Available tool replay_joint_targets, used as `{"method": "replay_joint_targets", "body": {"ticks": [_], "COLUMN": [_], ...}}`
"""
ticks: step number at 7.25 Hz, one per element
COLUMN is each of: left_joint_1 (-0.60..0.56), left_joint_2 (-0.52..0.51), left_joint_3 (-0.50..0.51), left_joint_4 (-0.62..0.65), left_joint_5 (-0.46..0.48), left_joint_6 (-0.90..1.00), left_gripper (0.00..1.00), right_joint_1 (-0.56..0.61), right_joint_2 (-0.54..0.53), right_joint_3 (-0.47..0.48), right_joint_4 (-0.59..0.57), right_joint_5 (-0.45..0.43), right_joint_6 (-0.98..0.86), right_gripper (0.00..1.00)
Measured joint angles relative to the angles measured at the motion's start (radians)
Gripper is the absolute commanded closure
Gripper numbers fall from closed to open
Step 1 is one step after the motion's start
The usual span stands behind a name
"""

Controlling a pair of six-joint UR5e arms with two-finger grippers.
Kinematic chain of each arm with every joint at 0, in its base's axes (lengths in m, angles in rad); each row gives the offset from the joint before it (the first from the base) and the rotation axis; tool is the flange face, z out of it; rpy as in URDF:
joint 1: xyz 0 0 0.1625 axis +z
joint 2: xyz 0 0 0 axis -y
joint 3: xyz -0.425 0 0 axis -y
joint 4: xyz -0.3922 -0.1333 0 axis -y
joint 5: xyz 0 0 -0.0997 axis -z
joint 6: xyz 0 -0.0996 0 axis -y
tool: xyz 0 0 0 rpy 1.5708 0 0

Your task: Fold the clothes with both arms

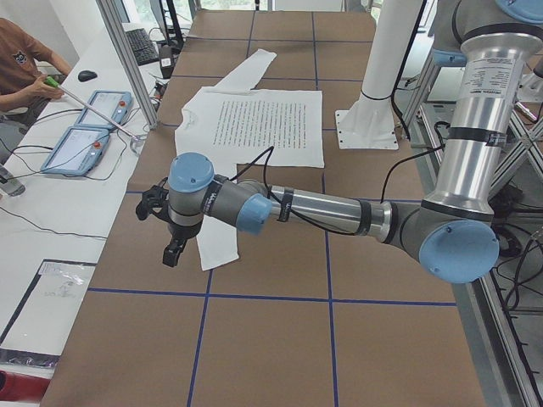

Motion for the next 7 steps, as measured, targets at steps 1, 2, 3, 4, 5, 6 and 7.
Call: {"method": "replay_joint_targets", "body": {"ticks": [1, 2, 3, 4, 5, 6, 7], "left_joint_1": [0.001, 0.005, 0.01, 0.013, 0.015, 0.016, 0.016], "left_joint_2": [0.007, 0.024, 0.036, 0.047, 0.057, 0.064, 0.069], "left_joint_3": [-0.013, -0.038, -0.059, -0.072, -0.08, -0.084, -0.088], "left_joint_4": [-0.001, -0.001, 0.002, 0.002, 0.001, -0.001, -0.002], "left_joint_5": [0.003, 0.004, 0.005, 0.006, 0.003, -0.002, -0.006], "left_joint_6": [0.0, -0.002, -0.003, -0.005, -0.007, -0.01, -0.013], "left_gripper": [0.0, 0.0, 0.0, 0.0, 0.0, 0.0, 0.0], "right_joint_1": [-0.001, -0.006, -0.012, -0.015, -0.018, -0.023, -0.034], "right_joint_2": [-0.003, -0.005, -0.007, -0.011, -0.014, -0.016, -0.016], "right_joint_3": [-0.001, -0.005, -0.012, -0.018, -0.02, -0.017, -0.015], "right_joint_4": [0.003, 0.007, 0.009, 0.011, 0.013, 0.014, 0.026], "right_joint_5": [0.0, 0.003, 0.007, 0.01, 0.019, 0.033, 0.043], "right_joint_6": [0.0, 0.0, 0.001, 0.0, 0.0, -0.001, 0.0], "right_gripper": [0.0, 0.0, 0.0, 0.0, 0.0, 0.0, 0.0]}}
